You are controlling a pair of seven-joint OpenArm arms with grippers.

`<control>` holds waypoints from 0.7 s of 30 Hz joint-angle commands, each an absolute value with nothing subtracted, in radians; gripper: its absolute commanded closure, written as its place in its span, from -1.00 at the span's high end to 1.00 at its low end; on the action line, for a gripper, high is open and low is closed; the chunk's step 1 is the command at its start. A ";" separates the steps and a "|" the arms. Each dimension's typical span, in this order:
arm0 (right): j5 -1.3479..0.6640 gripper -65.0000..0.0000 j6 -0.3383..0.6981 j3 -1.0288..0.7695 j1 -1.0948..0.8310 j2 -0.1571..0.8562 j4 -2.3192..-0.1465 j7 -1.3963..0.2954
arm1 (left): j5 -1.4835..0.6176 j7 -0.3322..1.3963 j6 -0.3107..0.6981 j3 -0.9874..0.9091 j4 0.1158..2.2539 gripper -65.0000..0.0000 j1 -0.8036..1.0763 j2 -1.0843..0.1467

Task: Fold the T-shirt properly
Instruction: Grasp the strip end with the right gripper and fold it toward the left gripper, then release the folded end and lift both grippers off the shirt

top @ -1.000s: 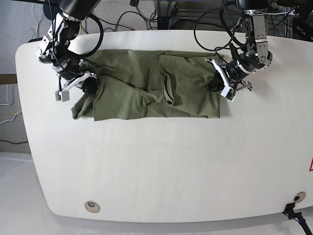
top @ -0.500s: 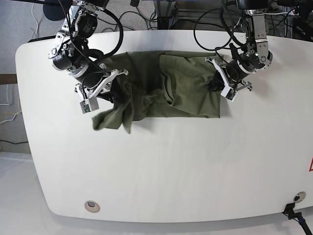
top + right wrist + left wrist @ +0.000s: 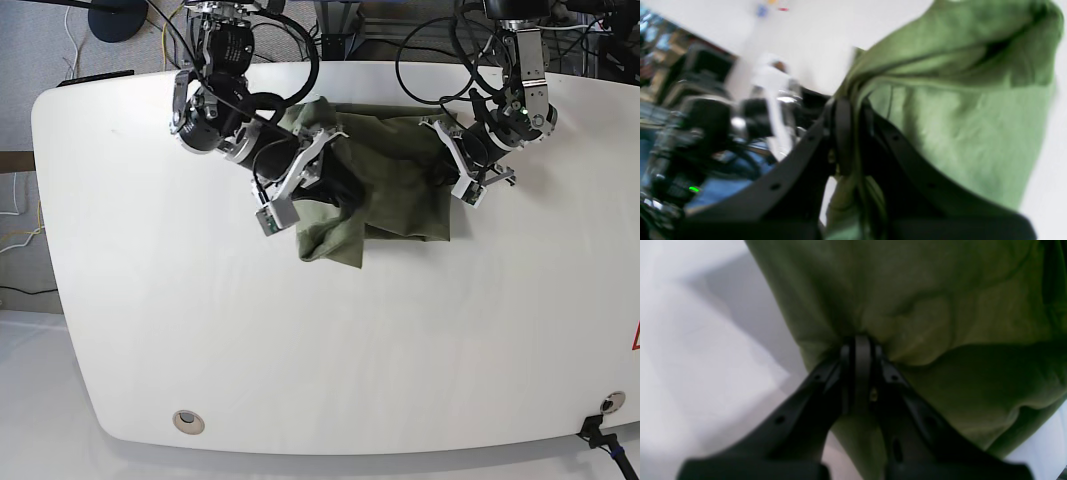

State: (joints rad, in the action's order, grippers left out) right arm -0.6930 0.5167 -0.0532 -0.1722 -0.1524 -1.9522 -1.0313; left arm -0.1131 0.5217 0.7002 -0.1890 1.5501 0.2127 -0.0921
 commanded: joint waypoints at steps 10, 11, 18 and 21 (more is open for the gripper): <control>-0.722 -1.00 0.522 0.067 -0.084 -0.157 -1.805 -0.963 | -0.070 0.576 0.698 -0.189 1.554 -1.00 0.219 -0.097; -0.722 -1.00 0.522 0.067 -0.076 -0.157 -1.790 -0.963 | -0.070 0.576 0.698 -0.189 1.554 -1.00 0.217 -0.097; -0.720 0.33 0.522 0.136 -0.047 -0.157 -1.741 -0.915 | -0.073 0.576 0.698 -0.189 1.554 -1.00 0.216 -0.097; -0.720 0.46 0.496 0.214 0.010 -0.157 -1.748 -0.915 | -0.073 0.576 0.698 -0.189 1.555 -1.00 0.213 -0.097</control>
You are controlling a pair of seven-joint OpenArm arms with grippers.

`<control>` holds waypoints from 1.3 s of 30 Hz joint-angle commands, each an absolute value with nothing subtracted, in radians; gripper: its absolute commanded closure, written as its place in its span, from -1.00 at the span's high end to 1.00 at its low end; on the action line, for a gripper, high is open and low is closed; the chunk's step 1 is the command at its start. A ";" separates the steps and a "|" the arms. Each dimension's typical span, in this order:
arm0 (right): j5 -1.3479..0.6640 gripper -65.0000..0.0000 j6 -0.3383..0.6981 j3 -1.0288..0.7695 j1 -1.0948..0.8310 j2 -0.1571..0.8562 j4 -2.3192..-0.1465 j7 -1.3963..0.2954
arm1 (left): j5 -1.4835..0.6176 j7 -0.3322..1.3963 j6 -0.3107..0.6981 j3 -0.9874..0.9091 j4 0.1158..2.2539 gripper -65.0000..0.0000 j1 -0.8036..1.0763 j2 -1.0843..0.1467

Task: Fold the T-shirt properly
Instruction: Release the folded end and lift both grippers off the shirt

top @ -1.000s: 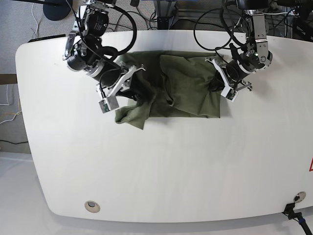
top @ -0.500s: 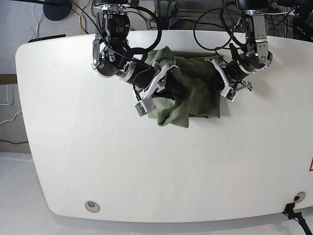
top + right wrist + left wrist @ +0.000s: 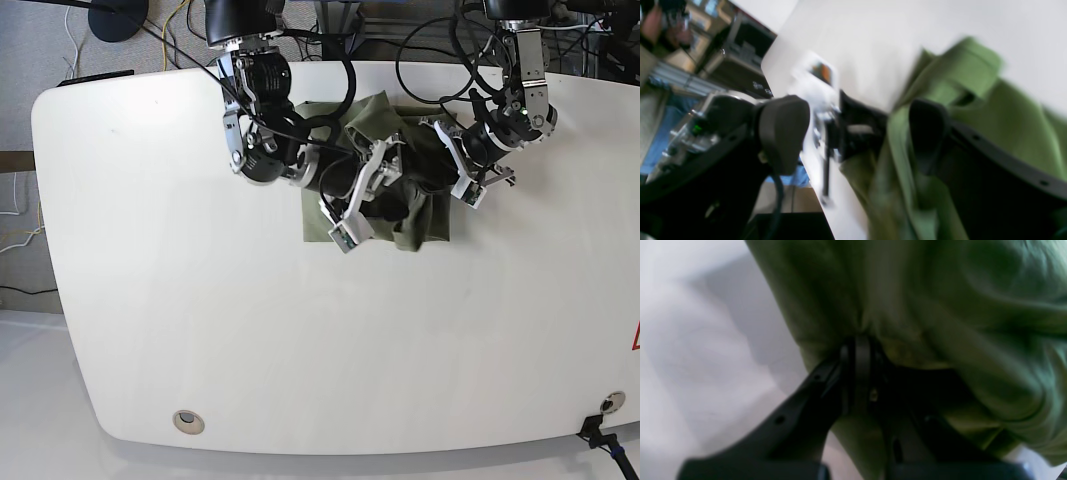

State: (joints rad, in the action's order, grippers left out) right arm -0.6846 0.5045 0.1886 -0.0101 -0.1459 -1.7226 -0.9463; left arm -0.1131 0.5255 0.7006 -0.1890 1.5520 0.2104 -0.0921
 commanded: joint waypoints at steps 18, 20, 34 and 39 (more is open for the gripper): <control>-0.378 0.01 0.424 0.223 -0.088 0.045 -1.923 -0.911 | -0.079 0.572 0.698 -0.450 1.862 -1.00 0.110 -0.151; -0.344 -0.49 0.426 0.225 -0.099 0.031 -1.920 -0.911 | -0.079 0.572 0.698 -0.455 1.862 -1.00 0.110 -0.122; -0.120 -1.00 0.424 0.417 -0.148 0.012 -1.883 -0.891 | -0.079 0.572 0.698 -0.461 1.862 -1.00 0.170 -0.125; -0.117 -1.00 0.423 0.484 -0.133 -0.036 -1.764 -0.814 | -0.079 0.572 0.698 -0.496 1.862 -1.00 0.189 -0.127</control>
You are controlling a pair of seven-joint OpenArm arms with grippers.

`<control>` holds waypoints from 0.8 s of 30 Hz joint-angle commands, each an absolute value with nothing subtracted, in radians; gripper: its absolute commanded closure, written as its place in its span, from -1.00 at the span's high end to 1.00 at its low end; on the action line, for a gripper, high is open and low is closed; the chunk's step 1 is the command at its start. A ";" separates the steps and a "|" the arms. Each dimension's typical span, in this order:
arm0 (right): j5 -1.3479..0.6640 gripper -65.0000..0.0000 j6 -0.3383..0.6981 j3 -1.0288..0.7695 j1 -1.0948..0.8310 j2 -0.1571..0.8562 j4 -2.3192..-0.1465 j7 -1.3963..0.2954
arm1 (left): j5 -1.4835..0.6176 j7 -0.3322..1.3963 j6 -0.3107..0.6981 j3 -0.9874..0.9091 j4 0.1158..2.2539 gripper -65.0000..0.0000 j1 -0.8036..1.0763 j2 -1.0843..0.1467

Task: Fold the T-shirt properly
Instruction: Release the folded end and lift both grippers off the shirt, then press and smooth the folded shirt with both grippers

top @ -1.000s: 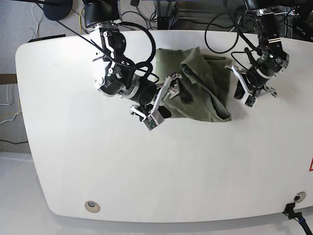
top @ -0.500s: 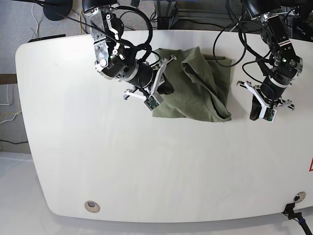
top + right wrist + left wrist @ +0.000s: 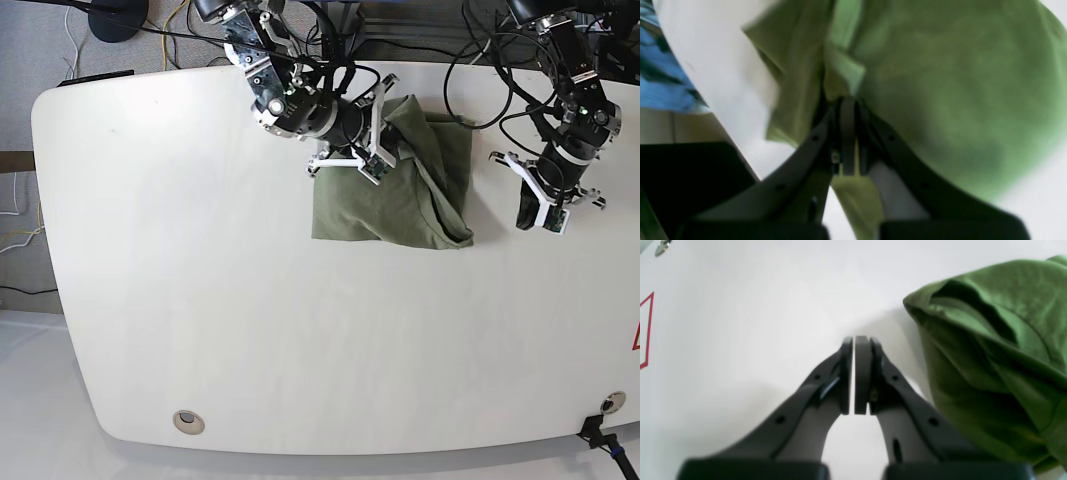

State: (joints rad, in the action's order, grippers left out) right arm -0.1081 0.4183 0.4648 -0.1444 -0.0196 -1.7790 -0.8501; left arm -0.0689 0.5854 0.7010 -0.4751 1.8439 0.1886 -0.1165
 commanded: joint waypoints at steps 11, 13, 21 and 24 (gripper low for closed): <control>-0.130 -1.00 0.423 0.671 0.048 -0.157 -1.598 -0.792 | -0.079 0.570 0.698 -0.575 1.908 -1.00 0.182 -0.127; -0.130 -1.00 0.421 0.638 0.061 -0.157 -1.653 -0.800 | -0.081 0.570 0.698 -0.572 1.926 -1.00 0.180 -0.127; -0.128 -1.00 0.421 0.409 0.147 -0.054 -1.710 -0.820 | -0.189 0.578 0.698 -0.387 1.946 -1.00 0.268 -0.122; -0.120 -1.00 0.420 0.410 0.180 -0.051 -1.646 -0.779 | -0.191 0.576 0.698 -0.280 1.946 -1.00 0.343 -0.120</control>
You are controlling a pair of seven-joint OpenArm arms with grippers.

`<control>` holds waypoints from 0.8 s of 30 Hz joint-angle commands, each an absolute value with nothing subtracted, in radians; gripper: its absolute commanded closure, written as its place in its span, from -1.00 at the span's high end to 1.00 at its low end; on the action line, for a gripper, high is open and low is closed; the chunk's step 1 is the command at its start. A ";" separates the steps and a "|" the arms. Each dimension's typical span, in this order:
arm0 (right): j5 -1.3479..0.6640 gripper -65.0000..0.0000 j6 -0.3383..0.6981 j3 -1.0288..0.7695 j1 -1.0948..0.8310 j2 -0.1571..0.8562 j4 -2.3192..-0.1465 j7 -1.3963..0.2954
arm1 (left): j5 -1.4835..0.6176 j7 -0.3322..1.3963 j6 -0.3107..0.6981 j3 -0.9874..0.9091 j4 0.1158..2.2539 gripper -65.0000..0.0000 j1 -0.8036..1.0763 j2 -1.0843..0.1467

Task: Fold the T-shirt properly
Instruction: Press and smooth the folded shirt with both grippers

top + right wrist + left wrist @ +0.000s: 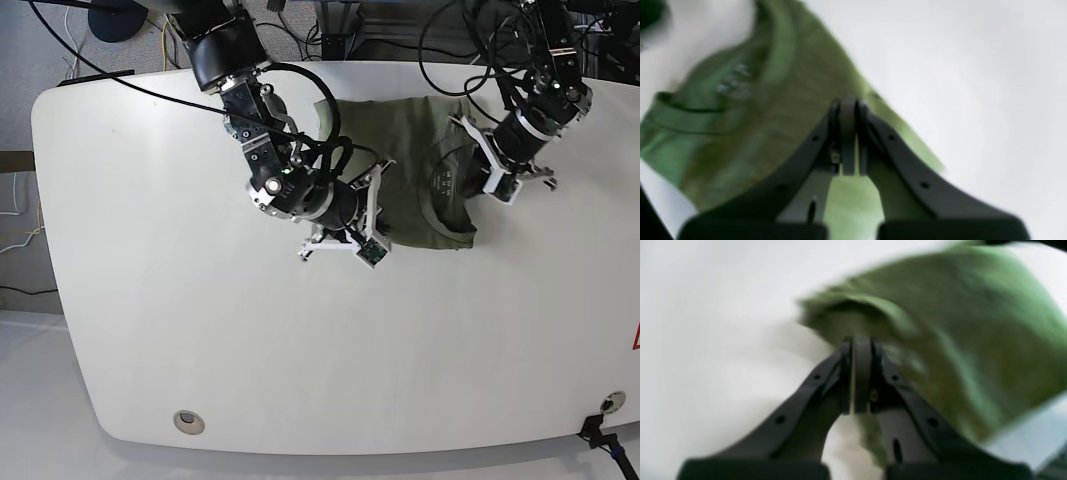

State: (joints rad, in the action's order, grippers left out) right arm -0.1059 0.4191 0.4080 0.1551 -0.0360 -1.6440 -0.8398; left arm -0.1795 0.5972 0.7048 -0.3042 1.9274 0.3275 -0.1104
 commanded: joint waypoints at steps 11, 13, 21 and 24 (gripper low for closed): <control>-0.119 -1.00 0.418 0.409 0.182 -0.005 -1.331 -0.479 | -0.166 0.573 0.698 -0.176 1.707 -1.00 0.335 -0.127; -0.119 -1.00 0.418 0.407 0.160 0.021 -1.307 -0.447 | -0.111 0.573 0.698 -0.166 1.635 -1.00 0.289 -0.137; -0.120 -1.00 0.417 0.274 -0.035 0.120 -1.514 -0.441 | -0.019 0.570 0.698 -0.134 1.408 -1.00 0.016 -0.140; -0.120 -1.00 0.417 0.239 -0.104 0.120 -1.598 -0.441 | -0.019 0.570 0.698 -0.107 1.330 -1.00 -0.085 -0.140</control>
State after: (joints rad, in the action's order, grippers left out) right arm -0.1238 0.4160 0.2474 -0.1112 0.1169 -1.5558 -0.4492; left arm -0.0513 0.5426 0.7162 -0.1158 1.3495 -0.0456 -0.1276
